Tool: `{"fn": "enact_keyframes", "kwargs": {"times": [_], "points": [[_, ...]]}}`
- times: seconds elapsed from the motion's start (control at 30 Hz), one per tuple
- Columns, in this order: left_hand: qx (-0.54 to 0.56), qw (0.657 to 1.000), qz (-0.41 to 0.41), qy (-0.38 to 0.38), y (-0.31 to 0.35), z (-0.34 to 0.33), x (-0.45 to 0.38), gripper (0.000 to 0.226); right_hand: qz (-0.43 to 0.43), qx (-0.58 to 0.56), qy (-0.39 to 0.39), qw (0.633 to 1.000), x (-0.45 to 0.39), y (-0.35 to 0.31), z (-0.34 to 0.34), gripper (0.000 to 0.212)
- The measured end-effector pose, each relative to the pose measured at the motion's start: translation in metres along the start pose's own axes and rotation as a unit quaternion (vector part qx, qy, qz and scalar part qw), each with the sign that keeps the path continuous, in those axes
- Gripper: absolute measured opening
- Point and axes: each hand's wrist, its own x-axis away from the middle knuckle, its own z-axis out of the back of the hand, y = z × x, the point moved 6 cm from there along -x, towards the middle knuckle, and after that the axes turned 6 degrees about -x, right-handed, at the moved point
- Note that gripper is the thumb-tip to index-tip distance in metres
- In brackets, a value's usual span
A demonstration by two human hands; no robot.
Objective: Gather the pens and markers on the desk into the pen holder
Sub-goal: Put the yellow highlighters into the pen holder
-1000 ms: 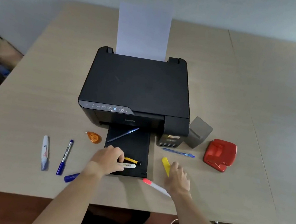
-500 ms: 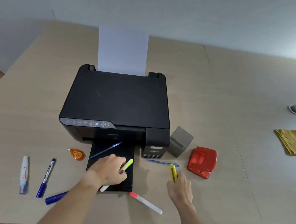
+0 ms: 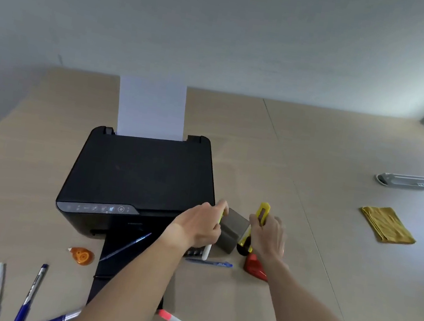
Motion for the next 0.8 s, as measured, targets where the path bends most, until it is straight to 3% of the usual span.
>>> {"fn": "enact_keyframes", "kwargs": {"times": [0.27, 0.43, 0.53, 0.8], "points": [[0.003, 0.997, 0.023, 0.077, 0.013, 0.022, -0.029, 0.016, 0.058, -0.06, -0.016, 0.996, -0.015, -0.021, -0.007, 0.034], [-0.044, 0.996, 0.02, 0.078, 0.008, 0.013, -0.036, 0.018, 0.036, -0.032, -0.061, 0.997, -0.017, -0.008, -0.022, 0.037], [-0.066, 0.996, 0.018, 0.064, 0.006, 0.007, -0.041, 0.021, 0.023, -0.011, -0.085, 0.996, -0.019, -0.001, -0.03, 0.024], [-0.101, 0.993, 0.05, 0.045, 0.01, -0.007, -0.063, 0.021, -0.002, -0.026, -0.094, 0.995, -0.027, 0.015, -0.022, 0.023]]}}
